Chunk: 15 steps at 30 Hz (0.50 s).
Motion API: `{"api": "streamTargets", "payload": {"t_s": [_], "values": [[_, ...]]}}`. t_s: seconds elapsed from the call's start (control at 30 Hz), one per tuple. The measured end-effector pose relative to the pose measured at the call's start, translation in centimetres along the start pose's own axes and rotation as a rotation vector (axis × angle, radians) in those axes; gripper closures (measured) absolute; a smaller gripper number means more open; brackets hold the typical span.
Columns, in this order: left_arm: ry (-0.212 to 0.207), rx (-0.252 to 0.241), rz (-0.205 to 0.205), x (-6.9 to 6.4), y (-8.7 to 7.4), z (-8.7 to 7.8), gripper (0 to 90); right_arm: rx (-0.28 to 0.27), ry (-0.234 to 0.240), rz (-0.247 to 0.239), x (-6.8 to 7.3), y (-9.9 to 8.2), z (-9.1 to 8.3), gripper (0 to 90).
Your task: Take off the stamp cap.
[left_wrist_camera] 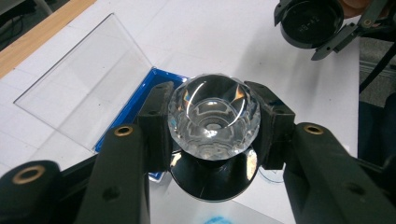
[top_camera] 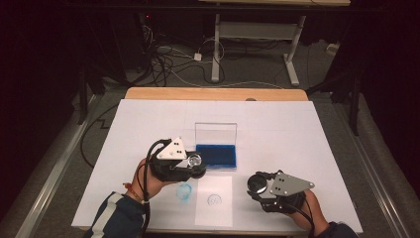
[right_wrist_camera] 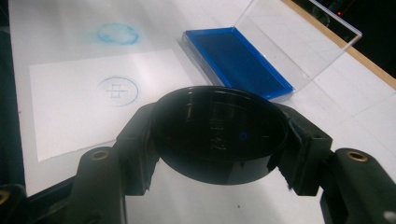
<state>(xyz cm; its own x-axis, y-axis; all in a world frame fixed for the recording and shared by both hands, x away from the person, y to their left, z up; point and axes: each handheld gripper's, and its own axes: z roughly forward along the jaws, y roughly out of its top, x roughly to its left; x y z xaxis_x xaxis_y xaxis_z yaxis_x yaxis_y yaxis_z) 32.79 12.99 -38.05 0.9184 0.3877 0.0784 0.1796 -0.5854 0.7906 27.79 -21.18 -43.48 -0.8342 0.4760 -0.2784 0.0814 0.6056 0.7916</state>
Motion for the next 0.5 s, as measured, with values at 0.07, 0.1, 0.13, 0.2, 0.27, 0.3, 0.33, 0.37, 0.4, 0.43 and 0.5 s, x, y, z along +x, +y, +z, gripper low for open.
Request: {"api": "streamTargets", "payload": {"t_s": [0.07,0.1,0.13,0.2,0.27,0.3,0.33,0.37,0.4,0.43,0.5], "values": [[0.005,-0.001,-0.003,0.1,0.0,0.0,53.8,-0.001,-0.001,0.004,0.0,-0.2,-0.2,38.4],[0.005,-0.003,-0.005,0.1,-0.1,0.0,53.8,-0.002,-0.004,0.005,0.0,-0.2,-0.3,38.4],[0.006,-0.004,-0.007,0.2,-0.1,0.0,53.8,-0.002,-0.005,0.004,-0.1,-0.3,-0.3,38.4],[0.008,-0.001,-0.007,0.3,-0.1,0.1,53.8,-0.002,-0.006,0.007,-0.1,-0.4,-0.5,38.4],[0.008,0.001,-0.01,0.4,0.0,0.2,53.8,0.0,-0.007,0.011,-0.2,-0.6,-0.6,38.4],[0.009,0.002,-0.01,0.5,0.0,0.3,53.8,-0.001,-0.007,0.011,-0.2,-0.7,-0.6,38.4],[0.008,0.003,-0.012,0.6,0.0,0.4,53.8,0.001,-0.009,0.014,-0.2,-0.7,-0.7,38.5],[0.008,0.007,-0.011,0.7,0.1,0.5,53.8,0.003,-0.01,0.015,-0.3,-0.9,-0.7,38.4],[0.008,0.008,-0.012,0.8,0.2,0.6,53.8,0.003,-0.01,0.015,-0.3,-0.9,-0.7,38.4],[0.007,0.01,-0.012,0.9,0.2,0.7,53.8,0.005,-0.011,0.019,-0.2,-0.9,-0.8,38.4],[0.005,0.012,-0.016,1.1,0.4,0.9,53.8,0.008,-0.011,0.021,-0.3,-1.0,-0.8,38.4]]}}
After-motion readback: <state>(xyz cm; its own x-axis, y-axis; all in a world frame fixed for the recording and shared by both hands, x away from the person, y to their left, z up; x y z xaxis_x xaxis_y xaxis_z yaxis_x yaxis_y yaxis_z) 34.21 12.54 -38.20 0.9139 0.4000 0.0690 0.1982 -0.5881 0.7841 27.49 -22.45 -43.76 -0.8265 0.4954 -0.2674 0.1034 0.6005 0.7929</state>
